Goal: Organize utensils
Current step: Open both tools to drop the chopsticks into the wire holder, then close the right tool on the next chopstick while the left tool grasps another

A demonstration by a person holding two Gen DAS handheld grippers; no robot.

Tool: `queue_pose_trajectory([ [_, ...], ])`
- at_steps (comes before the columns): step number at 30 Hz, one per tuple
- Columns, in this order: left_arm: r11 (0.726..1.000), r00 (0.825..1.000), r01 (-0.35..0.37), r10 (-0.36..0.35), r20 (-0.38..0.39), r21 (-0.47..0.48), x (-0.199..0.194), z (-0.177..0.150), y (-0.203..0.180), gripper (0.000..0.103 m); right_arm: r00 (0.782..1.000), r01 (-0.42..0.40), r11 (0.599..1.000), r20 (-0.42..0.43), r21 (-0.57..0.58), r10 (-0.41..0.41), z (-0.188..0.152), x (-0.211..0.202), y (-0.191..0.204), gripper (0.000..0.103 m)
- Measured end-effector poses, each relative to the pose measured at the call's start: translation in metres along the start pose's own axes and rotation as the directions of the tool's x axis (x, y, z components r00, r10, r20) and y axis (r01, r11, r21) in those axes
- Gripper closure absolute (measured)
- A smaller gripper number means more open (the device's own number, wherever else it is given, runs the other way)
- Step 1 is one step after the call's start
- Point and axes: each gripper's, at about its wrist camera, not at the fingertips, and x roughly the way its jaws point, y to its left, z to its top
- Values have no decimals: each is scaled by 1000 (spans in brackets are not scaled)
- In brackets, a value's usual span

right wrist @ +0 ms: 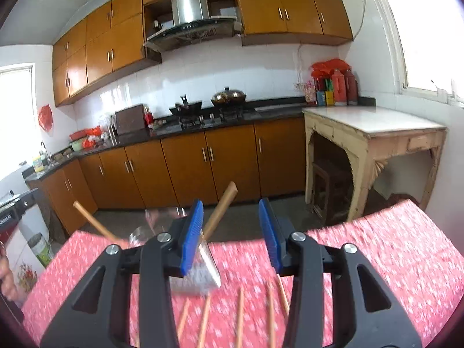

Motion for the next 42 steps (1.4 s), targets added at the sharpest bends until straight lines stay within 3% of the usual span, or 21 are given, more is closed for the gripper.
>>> queue_pose_trajectory([
  [11, 999, 995, -49, 51, -86, 15, -32, -116, 25, 58, 982, 86, 996, -172, 15, -83, -125, -43, -43, 63],
  [23, 997, 989, -65, 70, -130, 43, -44, -191, 29, 57, 934, 164, 986, -328, 38, -143, -219, -48, -80, 69],
  [28, 997, 987, -55, 62, -149, 47, -47, -212, 27, 57, 921, 176, 984, -359, 38, -151, -236, -44, -83, 78],
  [33, 999, 984, -41, 44, -174, 19, -49, -227, 27, 57, 922, 176, 984, -354, 14, -160, -237, -41, -79, 82],
  [36, 999, 983, -32, 34, -181, 13, -50, -235, 25, 57, 922, 187, 982, -347, 3, -175, -237, -39, -78, 93],
  [42, 1000, 981, -21, 20, -194, -1, -52, -246, 19, 54, 927, 189, 981, -338, 39, -165, -236, -40, -81, 95],
])
